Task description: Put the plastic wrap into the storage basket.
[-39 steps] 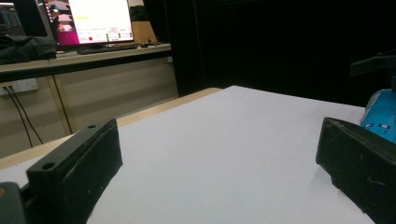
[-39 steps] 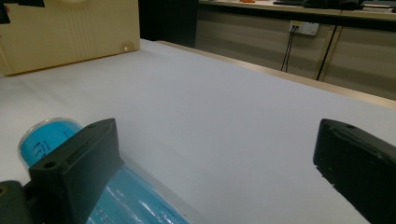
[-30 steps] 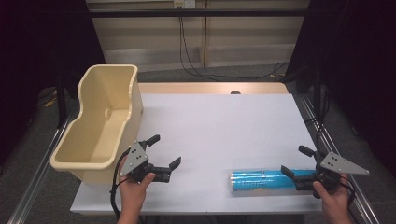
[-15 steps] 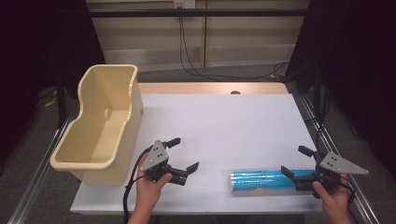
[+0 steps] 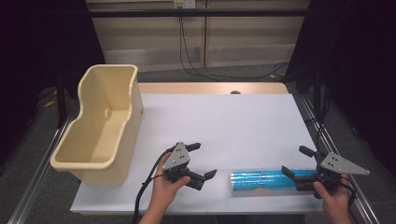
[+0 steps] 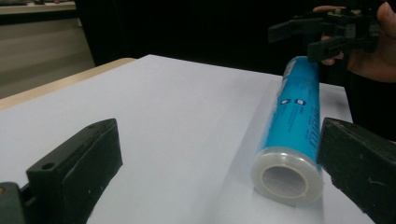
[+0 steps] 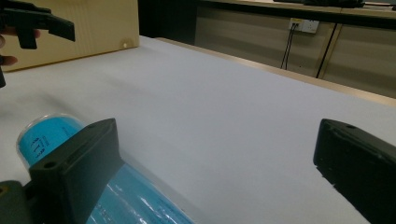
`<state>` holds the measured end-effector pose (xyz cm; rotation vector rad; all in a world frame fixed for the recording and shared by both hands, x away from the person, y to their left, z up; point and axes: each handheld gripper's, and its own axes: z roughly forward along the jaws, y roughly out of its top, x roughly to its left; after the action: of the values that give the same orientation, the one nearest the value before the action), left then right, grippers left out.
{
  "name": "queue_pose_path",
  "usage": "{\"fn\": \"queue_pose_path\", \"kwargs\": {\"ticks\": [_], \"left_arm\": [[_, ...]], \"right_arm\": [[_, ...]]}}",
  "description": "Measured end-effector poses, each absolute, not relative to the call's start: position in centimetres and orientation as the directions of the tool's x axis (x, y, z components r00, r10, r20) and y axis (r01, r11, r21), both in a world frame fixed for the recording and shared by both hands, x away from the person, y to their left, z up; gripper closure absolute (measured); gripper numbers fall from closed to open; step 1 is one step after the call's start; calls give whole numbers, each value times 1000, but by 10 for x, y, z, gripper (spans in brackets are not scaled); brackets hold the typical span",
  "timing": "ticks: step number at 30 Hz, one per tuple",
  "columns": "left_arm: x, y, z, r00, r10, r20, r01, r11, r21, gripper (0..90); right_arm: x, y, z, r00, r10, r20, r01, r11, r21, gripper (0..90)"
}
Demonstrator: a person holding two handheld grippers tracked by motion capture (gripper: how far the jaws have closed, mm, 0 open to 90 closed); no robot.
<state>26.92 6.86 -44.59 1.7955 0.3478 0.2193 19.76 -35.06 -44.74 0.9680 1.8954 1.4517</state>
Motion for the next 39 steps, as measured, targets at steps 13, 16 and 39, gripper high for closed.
{"fn": "queue_pose_path", "kwargs": {"ticks": [13,16,39], "left_arm": [[265,21,-449,957,267,-115,194,-294,936,0],[264,10,-452,960,248,-127,204,-314,927,0],[259,-17,-473,987,149,-54,119,-479,869,52]], "right_arm": [[197,-353,-447,-577,817,-4,206,151,967,5],[197,-354,-447,-575,818,-3,207,149,967,5],[197,-354,-447,-577,817,-10,204,156,966,7]]}}
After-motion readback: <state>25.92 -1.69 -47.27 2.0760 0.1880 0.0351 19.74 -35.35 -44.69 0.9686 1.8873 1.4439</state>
